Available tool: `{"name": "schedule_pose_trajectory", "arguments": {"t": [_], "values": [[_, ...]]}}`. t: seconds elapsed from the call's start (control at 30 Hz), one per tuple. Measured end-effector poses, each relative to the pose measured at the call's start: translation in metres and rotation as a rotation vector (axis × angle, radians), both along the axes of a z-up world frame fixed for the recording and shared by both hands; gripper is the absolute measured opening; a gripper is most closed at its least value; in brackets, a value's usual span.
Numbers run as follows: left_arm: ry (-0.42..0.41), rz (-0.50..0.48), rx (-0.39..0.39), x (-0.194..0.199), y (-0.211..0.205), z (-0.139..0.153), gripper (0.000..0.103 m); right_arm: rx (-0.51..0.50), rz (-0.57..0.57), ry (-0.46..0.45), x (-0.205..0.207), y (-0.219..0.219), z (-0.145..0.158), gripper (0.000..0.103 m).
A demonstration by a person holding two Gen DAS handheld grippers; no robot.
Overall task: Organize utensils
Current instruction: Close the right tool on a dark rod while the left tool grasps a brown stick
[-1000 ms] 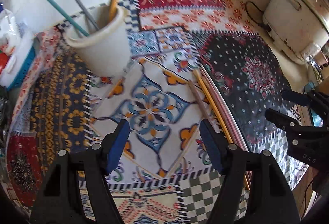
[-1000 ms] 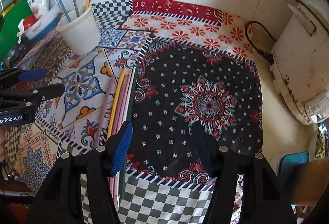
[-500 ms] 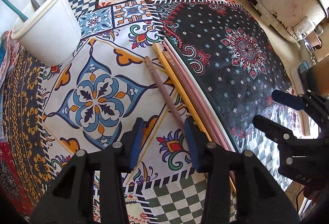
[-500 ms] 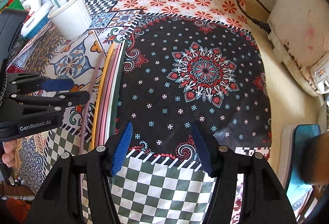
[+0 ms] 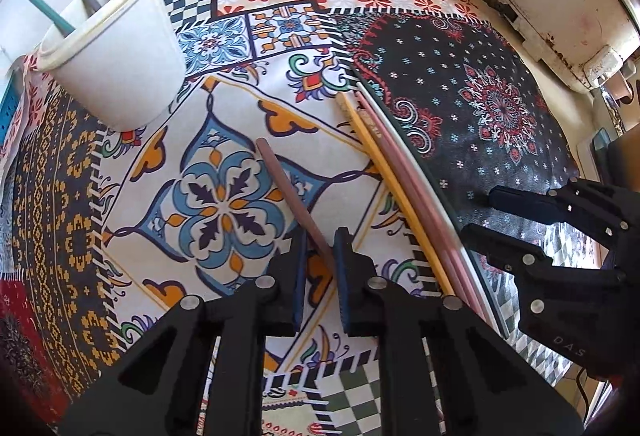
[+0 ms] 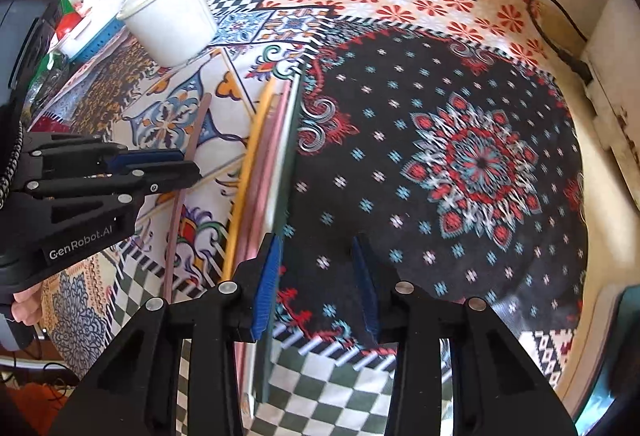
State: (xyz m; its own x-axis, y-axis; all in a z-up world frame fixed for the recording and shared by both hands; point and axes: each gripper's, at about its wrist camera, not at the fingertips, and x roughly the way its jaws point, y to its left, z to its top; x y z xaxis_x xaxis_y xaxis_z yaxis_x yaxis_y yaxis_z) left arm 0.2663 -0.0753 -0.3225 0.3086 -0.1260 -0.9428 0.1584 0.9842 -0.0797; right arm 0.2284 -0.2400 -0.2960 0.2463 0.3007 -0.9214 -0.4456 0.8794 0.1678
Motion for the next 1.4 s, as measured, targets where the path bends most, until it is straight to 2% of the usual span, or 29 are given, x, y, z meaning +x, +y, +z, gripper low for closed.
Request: {"name": "schedule_pose_trajectory", "arguments": {"t": [0.23,0.3,0.5,0.93,1.03,1.1,1.4], "values": [[0.010,0.016,-0.010,-0.004,0.011,0.001,0.014,-0.013,0.035,-0.021,0.007,0.013,-0.002,0.033],[0.017,0.024,-0.019,-0.005,0.012,0.001,0.014,-0.030,0.029,-0.027,0.011,0.013,-0.002,0.026],[0.034,0.033,-0.045,-0.010,0.015,0.001,0.014,-0.022,0.021,-0.010,0.016,0.003,-0.003,0.024],[-0.001,0.045,-0.101,0.002,0.008,0.001,0.014,-0.018,0.046,-0.056,0.038,0.027,-0.003,0.022],[-0.005,0.033,-0.092,0.004,0.006,0.001,0.013,-0.034,0.046,-0.080,0.043,0.034,-0.005,0.010],[-0.008,0.032,-0.078,0.006,0.004,0.001,0.008,-0.019,0.041,-0.074,0.048,0.034,-0.006,0.006],[0.011,0.073,-0.090,0.021,0.005,-0.001,0.004,0.068,-0.022,0.004,0.061,0.022,-0.002,0.005]]}}
